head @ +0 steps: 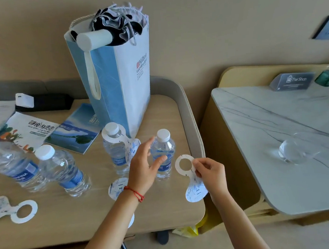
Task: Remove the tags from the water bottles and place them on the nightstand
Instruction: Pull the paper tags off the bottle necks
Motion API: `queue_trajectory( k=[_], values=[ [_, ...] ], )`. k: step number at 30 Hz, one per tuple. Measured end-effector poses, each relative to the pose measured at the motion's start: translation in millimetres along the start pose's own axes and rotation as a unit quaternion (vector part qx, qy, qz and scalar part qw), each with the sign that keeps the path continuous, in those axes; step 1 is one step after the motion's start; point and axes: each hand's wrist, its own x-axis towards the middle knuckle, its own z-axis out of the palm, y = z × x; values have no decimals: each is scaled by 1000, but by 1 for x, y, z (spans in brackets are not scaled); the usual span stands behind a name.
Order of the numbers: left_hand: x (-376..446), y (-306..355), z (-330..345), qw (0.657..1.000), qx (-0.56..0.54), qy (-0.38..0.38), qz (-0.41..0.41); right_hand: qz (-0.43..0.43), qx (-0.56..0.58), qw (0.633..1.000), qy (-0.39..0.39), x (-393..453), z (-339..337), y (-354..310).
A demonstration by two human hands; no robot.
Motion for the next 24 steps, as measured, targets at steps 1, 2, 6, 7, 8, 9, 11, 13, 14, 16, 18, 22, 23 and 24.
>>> queue_trajectory(
  k=[1,2,6,7,8,9,11,13,14,16,18,22,23,24],
  values=[
    [0,0,0,1000,2,0,1,21,-6,1000,7,0,2,10],
    [0,0,0,1000,4,1,2,44,-10,999,13,1,4,19],
    [0,0,-1,1000,7,-3,5,134,-17,990,37,6,20,49],
    [0,0,-2,1000,8,-4,5,149,-15,988,46,7,24,55],
    [0,0,-2,1000,9,-4,5,163,-15,985,55,8,28,60],
    [0,0,-2,1000,10,-4,6,174,-18,983,62,9,32,64],
    [0,0,-2,1000,10,-6,6,184,-35,980,69,11,38,70],
    [0,1,-2,1000,9,-6,7,175,-57,980,75,12,42,72],
    [0,1,-2,1000,10,-6,7,164,-70,981,78,13,43,71],
    [1,1,-2,1000,13,-5,7,139,-99,982,76,13,46,69],
    [1,2,-3,1000,16,-5,8,126,-118,982,71,14,49,66],
    [0,2,-3,1000,20,-6,12,103,-137,983,61,12,50,64],
    [0,2,-3,1000,22,-6,14,93,-141,984,58,11,50,63],
    [0,3,-4,1000,25,-4,17,83,-143,985,55,11,49,62]
  ],
)
